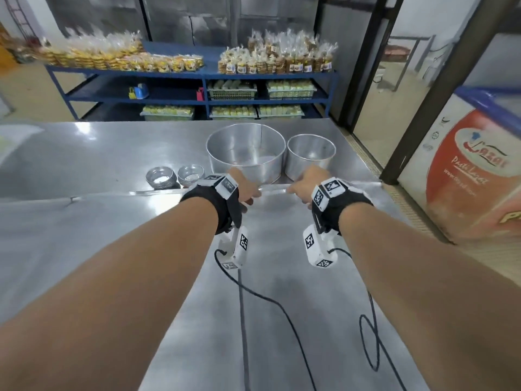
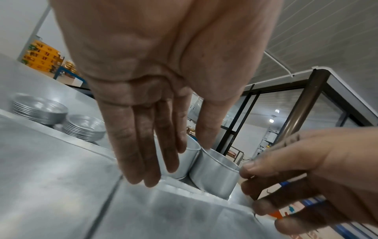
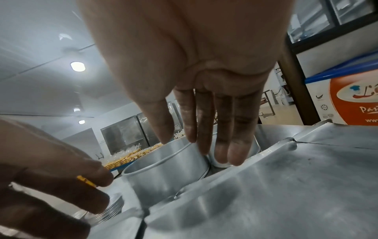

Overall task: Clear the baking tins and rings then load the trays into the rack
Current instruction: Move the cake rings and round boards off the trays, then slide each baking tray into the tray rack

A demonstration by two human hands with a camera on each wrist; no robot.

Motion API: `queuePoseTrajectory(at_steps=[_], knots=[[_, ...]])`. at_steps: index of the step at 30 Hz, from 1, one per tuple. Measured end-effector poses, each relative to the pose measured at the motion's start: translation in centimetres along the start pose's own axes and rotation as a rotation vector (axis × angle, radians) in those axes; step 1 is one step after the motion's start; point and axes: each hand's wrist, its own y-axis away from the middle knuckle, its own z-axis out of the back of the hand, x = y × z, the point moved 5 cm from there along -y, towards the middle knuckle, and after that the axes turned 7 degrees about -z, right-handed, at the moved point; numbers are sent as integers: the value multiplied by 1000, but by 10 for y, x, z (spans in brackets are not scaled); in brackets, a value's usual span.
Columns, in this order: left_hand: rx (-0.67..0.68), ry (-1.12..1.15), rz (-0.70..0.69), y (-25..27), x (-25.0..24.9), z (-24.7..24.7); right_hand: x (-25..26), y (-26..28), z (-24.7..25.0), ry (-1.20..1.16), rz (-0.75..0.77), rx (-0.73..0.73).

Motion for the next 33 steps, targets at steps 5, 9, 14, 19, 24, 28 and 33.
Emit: queuePoseTrajectory(at_steps=[5, 9, 14, 19, 24, 28, 33], knots=[[84, -149, 73, 87, 56, 33, 27, 99, -34, 137, 61, -7], [95, -401, 38, 164, 111, 59, 32, 181, -72, 225, 74, 62], [143, -555, 81, 254, 188, 72, 12, 265, -124, 301, 12, 128], [105, -549, 222, 318, 285, 81, -19, 326, -178, 388, -91, 180], [102, -617, 345, 368, 363, 87, -37, 374, -212, 346, -195, 86], [39, -647, 398, 402, 400, 102, -49, 407, -227, 277, -375, -12], [-216, -379, 591, 432, 416, 122, -56, 421, -227, 161, -554, -4]])
